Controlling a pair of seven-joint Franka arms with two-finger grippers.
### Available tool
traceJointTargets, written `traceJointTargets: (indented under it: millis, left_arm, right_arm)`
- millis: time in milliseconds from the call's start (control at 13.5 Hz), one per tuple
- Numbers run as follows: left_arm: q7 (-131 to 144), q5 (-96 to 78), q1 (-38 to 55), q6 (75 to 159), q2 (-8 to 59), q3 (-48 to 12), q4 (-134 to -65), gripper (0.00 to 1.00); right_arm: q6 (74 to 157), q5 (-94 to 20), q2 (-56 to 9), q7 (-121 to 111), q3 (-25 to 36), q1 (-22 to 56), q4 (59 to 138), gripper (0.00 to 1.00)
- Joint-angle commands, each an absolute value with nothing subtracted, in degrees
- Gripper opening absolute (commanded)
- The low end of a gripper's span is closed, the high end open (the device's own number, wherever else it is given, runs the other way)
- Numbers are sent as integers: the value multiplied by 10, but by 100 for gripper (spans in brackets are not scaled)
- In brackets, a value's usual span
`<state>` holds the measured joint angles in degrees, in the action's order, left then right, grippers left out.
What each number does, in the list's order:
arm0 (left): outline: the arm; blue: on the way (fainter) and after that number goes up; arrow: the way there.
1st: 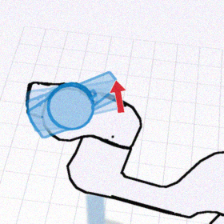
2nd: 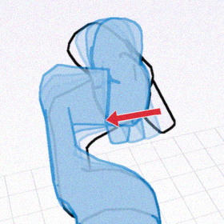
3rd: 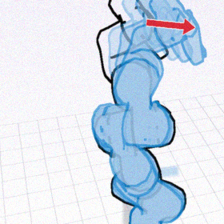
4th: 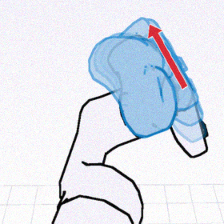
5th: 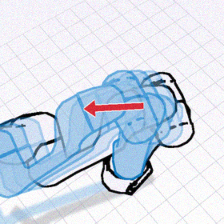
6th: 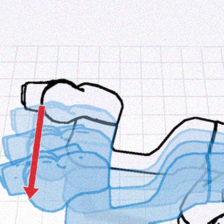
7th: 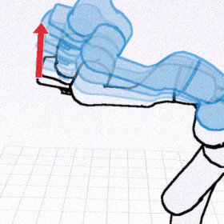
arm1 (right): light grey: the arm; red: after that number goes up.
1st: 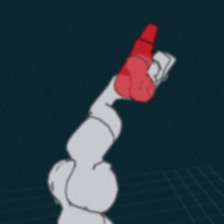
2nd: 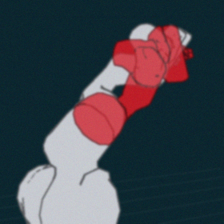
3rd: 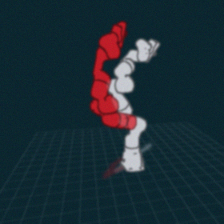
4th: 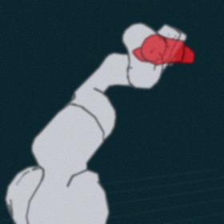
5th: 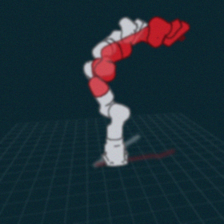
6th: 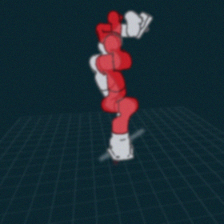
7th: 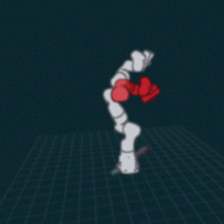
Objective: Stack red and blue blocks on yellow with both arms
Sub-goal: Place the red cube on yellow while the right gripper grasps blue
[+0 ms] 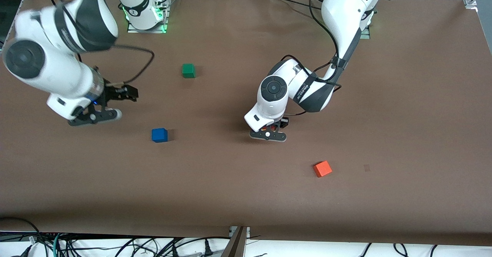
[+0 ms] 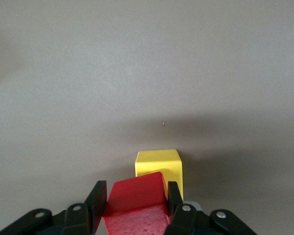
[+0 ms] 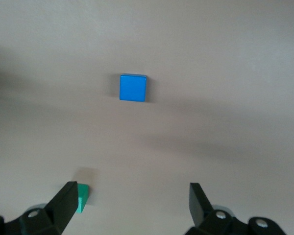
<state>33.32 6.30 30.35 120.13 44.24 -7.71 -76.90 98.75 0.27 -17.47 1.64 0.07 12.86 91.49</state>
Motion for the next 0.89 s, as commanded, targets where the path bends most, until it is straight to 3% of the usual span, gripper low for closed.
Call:
traceJointTargets:
  millis: [0, 443, 664, 812]
  left_arm:
    - [340, 70, 311, 1190, 462, -69, -723, 0]
    - [338, 71, 320, 1193, 495, -68, -699, 0]
    - [338, 71, 322, 1194, 499, -66, -699, 0]
    - [338, 71, 322, 1194, 503, -65, -697, 0]
  right_arm:
    - [1066, -2, -228, 11, -1, 130, 929, 100]
    - [1299, -19, -311, 17, -1, 129, 1026, 99]
    - [1345, -33, -325, 40, -2, 132, 1053, 99]
    - [1363, -33, -329, 40, -2, 134, 1062, 90]
